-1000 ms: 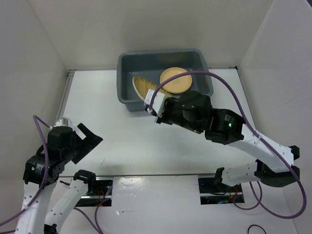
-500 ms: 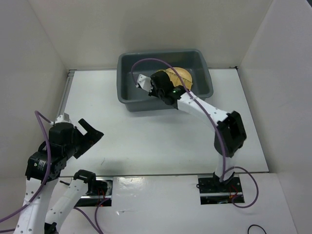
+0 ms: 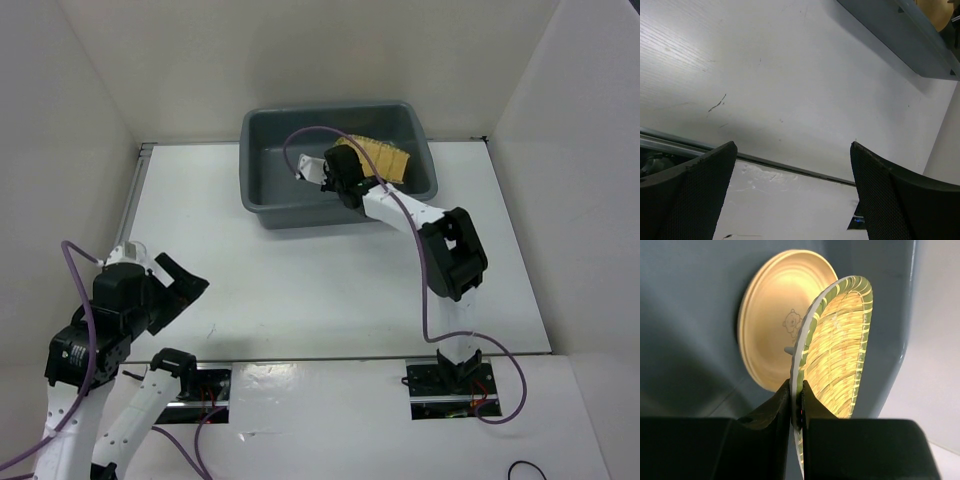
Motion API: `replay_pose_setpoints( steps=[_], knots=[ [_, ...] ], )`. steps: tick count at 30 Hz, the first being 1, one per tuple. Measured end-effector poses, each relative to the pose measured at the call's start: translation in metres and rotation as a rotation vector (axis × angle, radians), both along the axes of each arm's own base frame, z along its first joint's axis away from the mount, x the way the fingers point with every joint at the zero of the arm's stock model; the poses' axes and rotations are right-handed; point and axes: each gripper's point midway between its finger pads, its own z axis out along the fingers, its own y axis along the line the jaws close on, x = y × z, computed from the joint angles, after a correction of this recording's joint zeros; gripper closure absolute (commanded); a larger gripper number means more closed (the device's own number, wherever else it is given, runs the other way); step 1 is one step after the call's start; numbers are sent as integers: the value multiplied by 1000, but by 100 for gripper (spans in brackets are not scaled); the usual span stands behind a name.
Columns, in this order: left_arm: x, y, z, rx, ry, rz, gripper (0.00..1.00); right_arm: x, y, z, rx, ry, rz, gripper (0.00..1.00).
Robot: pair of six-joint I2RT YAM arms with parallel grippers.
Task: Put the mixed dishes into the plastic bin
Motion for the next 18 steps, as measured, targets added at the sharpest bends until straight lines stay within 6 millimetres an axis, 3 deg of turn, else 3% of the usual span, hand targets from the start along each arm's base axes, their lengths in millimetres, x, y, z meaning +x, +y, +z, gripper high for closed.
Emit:
replay_pose_setpoints(
  steps=[11,18],
  knots=[
    [-4,1,-7,-6,34,19,0,26,-20,-45,-81,0,16,100],
    [3,0,-14,4,68,20,0,39,-18,-56,-88,-9,20,100]
  ],
)
